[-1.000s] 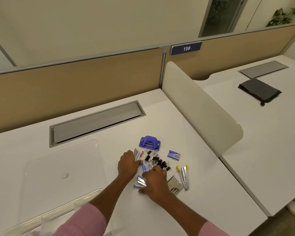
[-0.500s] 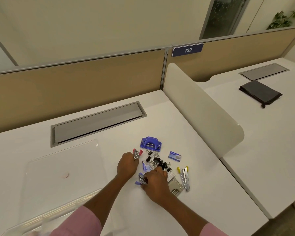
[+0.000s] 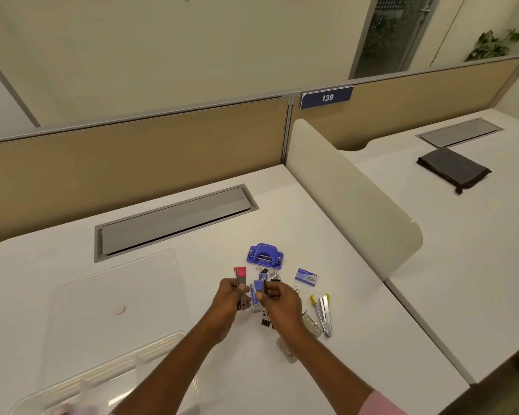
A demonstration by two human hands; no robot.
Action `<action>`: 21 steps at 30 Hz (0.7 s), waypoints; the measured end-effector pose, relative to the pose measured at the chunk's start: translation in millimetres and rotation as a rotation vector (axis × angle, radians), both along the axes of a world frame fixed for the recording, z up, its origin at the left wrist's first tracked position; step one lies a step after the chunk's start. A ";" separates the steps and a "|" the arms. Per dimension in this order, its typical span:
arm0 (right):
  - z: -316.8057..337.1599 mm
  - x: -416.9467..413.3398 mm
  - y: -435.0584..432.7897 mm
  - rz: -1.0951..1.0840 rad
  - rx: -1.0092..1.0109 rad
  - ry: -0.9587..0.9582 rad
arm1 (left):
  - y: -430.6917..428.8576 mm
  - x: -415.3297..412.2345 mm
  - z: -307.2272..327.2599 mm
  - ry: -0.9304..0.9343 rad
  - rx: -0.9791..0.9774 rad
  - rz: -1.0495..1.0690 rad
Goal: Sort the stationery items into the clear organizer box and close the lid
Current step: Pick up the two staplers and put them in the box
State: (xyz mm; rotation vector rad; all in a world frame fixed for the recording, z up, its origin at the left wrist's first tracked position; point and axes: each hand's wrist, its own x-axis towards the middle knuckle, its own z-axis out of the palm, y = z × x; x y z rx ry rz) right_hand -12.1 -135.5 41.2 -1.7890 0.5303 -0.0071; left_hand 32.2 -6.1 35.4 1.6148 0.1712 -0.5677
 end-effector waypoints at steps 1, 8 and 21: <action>2.1 -0.8 -0.2 -0.002 0.004 -0.007 | -1.4 -4.4 2.2 -0.007 -0.020 -0.012; 11.7 -15.5 -3.6 0.027 0.117 -0.072 | -8.6 -23.6 4.4 -0.006 -0.101 -0.113; 9.0 -44.9 -2.8 0.010 0.119 -0.028 | -26.3 -48.8 11.5 -0.025 -0.108 -0.169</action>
